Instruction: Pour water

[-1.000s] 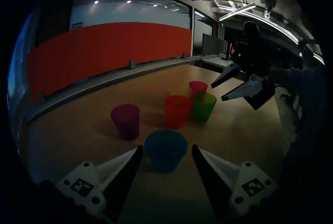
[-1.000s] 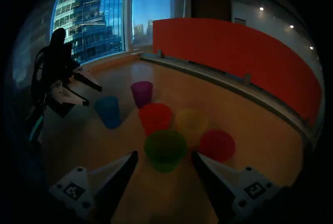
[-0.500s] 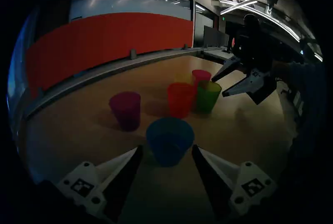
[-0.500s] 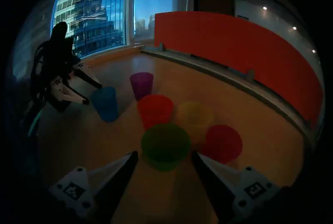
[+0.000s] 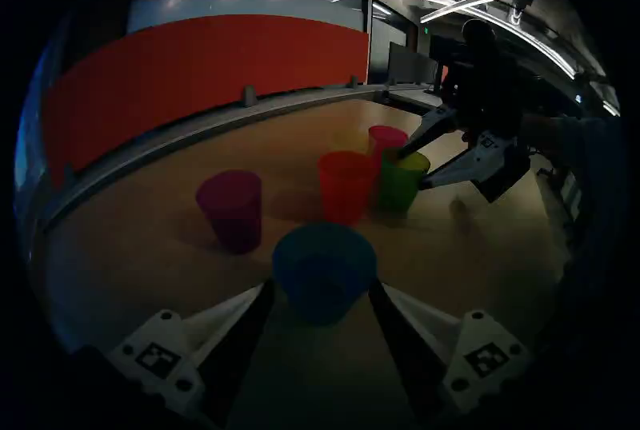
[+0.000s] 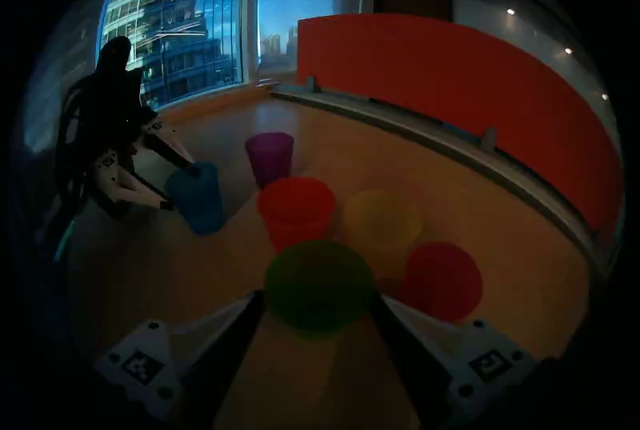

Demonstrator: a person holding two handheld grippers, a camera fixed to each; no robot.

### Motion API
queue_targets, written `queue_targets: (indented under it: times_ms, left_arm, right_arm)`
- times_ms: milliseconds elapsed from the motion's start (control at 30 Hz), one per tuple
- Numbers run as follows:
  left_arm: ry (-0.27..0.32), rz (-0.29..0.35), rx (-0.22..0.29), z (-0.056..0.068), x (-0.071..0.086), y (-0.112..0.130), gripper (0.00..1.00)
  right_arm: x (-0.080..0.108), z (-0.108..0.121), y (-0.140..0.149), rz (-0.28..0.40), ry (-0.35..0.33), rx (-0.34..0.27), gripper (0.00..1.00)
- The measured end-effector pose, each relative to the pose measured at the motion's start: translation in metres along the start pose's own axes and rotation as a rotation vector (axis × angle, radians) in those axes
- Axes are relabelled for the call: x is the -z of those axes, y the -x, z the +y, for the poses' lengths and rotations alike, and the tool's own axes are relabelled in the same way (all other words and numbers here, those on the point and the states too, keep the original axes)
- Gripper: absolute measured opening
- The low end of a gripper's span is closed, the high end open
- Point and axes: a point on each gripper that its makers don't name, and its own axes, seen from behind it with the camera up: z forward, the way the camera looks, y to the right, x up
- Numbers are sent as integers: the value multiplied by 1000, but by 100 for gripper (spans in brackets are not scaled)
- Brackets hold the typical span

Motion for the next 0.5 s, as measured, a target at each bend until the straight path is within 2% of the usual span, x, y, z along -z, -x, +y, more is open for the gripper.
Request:
queue_targets:
  times_ms: [500]
  left_arm:
    - [1, -29, -12, -1, -17, 1, 87]
  right_arm:
    - [-15, 2, -2, 1, -8, -7, 99]
